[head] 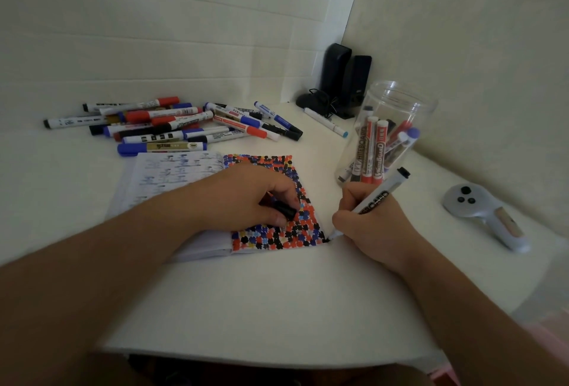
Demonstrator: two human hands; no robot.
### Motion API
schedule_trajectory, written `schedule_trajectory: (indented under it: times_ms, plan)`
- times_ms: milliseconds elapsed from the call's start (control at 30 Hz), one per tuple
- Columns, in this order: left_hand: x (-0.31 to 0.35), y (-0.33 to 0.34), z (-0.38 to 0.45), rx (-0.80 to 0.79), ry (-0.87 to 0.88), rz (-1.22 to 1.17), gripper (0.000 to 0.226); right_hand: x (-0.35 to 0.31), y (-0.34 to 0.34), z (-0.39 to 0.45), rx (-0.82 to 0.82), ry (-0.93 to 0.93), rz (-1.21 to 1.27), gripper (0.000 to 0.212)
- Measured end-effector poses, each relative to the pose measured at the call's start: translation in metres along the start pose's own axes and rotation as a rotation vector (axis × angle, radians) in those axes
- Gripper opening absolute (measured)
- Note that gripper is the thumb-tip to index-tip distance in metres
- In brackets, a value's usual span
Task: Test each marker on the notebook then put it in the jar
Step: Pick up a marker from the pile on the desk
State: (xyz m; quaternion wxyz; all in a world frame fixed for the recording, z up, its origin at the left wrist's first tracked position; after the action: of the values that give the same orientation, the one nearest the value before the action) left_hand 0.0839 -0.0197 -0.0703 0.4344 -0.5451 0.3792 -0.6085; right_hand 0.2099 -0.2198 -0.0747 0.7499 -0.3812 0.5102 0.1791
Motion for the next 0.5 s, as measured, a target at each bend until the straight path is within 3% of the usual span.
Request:
schedule_trajectory:
  times_ms: [500]
  plan:
    - [0.0019, -0.0012, -0.0006, -0.001, -0.007, 0.007, 0.031, 0.0031, -0.0040, 0.0011, -0.025, 0.016, 0.001, 0.035]
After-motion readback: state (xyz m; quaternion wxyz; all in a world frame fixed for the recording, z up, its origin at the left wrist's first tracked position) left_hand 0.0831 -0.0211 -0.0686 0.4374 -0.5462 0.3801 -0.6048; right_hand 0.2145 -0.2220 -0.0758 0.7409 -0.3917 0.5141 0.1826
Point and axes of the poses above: each hand's wrist, its own z-axis towards the middle knuckle, its own y-axis out of the palm, x = y × z, the point moved 2 cm from there along z, towards the middle knuckle, and after that the axes turned 10 degrees about z, right-handed, at the moved point
